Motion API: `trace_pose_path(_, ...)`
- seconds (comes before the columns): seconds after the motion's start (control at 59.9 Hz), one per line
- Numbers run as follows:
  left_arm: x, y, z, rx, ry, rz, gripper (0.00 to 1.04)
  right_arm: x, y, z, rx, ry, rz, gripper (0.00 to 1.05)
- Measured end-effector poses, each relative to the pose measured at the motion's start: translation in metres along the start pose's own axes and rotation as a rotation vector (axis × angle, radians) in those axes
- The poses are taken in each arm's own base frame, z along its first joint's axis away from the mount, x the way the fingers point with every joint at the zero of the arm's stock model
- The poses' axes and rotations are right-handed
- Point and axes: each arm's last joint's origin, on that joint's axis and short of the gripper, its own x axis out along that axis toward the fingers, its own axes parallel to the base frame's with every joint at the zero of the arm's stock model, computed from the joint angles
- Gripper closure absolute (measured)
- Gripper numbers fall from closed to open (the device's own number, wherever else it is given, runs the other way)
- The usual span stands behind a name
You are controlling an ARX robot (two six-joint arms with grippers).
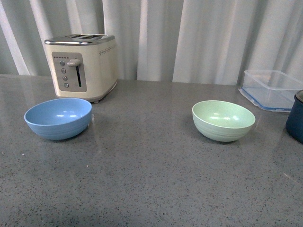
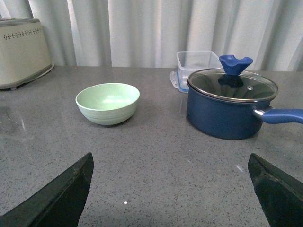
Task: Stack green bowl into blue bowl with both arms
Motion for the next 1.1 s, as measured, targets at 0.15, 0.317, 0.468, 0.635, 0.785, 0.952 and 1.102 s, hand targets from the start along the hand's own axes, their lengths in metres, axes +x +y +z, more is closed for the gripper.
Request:
trace_pose_path(0.15,0.040,0.004,0.005,-0.064,0.139,0.022,0.07,0.000,0.000,0.000,0.000,0.000,0.000,0.10)
trace_pose_path(0.317,0.086,0.005,0.005,-0.133,0.273,0.026,0.07,0.000,0.000,0.000,0.000,0.000,0.000,0.10)
trace_pose_path(0.468,0.117,0.003,0.003,-0.149,0.352,0.076,0.07,0.000,0.000,0.000,0.000,0.000,0.000,0.10)
trace_pose_path(0.635,0.152,-0.002,0.003,-0.174,0.405,0.097,0.07,0.000,0.000,0.000,0.000,0.000,0.000,0.10)
trace_pose_path(0.785,0.170,-0.006,0.000,-0.185,0.437,0.119,0.07,0.000,0.000,0.000,0.000,0.000,0.000,0.10)
trace_pose_path(0.952,0.186,-0.012,-0.007,-0.194,0.470,0.133,0.07,0.000,0.000,0.000,0.000,0.000,0.000,0.10)
trace_pose_path(1.102,0.196,-0.018,-0.014,-0.200,0.488,0.127,0.07,0.000,0.000,0.000,0.000,0.000,0.000,0.10)
